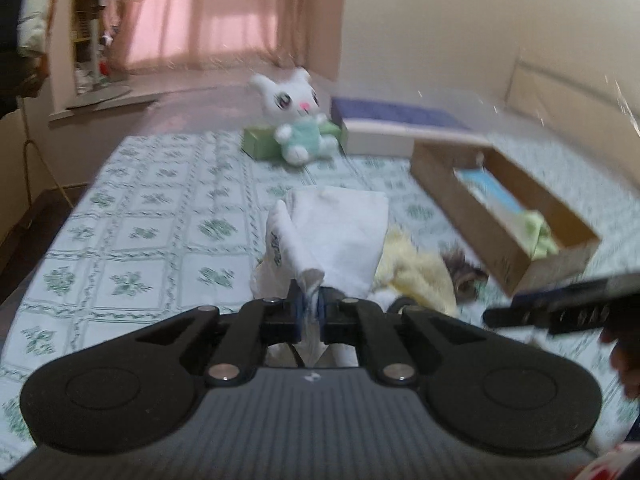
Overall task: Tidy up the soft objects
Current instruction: 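Grasp the black strap of the white item with the right tool while the left tool holds the white cloth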
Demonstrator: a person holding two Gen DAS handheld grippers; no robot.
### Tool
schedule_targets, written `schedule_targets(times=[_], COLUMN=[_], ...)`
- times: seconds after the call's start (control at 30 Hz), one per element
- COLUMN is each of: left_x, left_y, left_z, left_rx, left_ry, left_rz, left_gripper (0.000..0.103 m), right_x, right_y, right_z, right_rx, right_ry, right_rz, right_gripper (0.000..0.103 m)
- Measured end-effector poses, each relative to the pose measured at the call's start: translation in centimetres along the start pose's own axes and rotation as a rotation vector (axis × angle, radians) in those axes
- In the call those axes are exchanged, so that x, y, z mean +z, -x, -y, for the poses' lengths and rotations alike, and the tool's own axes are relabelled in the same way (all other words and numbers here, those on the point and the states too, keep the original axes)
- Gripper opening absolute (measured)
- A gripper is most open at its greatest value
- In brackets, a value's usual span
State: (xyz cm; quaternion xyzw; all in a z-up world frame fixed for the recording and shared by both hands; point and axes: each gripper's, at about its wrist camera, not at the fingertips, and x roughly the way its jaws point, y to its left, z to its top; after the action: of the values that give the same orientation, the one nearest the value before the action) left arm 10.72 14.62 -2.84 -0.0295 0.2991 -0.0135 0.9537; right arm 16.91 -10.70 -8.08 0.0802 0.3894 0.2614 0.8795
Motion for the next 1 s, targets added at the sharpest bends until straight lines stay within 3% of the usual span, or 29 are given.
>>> schedule_targets(times=[0.3,0.43,0.53,0.67,0.73,0.8,1.0], left_x=[-0.7,-2.0,-2.8,-3.7,-4.0,-4.2,-4.5], left_y=[5.1,6.1,6.3,6.6,6.5,6.5,6.8], left_z=[-2.8,-4.0,-4.7,-5.2,-5.3,-5.3,-4.9], left_rx=[0.127,0.159,0.173,0.182,0.183,0.186,0.187], left_ry=[0.09,0.124,0.153,0.182,0.194,0.203,0.21], left_rz=[0.024,0.003,-0.012,-0.027,-0.037,-0.044,-0.05], left_gripper=[0.007,0.007,0.007,0.007,0.007,0.007,0.007], right_x=[-1.3,-2.4,-3.1,-3.5,-3.3,-3.1,-3.0], right_y=[-0.5,-1.9,-3.5,-4.8,-5.3,-5.9,-3.8], right_z=[-4.4,-6.3,-7.3,-8.3,-8.6,-8.7,-9.2], right_rx=[0.139,0.176,0.184,0.143,0.13,0.116,0.141], right_ry=[0.094,0.148,0.159,0.188,0.199,0.214,0.272], right_rz=[-0.024,-0.058,-0.096,-0.068,-0.051,-0.058,-0.024], right_gripper=[0.07,0.047,0.046,0.043,0.021,0.01,0.003])
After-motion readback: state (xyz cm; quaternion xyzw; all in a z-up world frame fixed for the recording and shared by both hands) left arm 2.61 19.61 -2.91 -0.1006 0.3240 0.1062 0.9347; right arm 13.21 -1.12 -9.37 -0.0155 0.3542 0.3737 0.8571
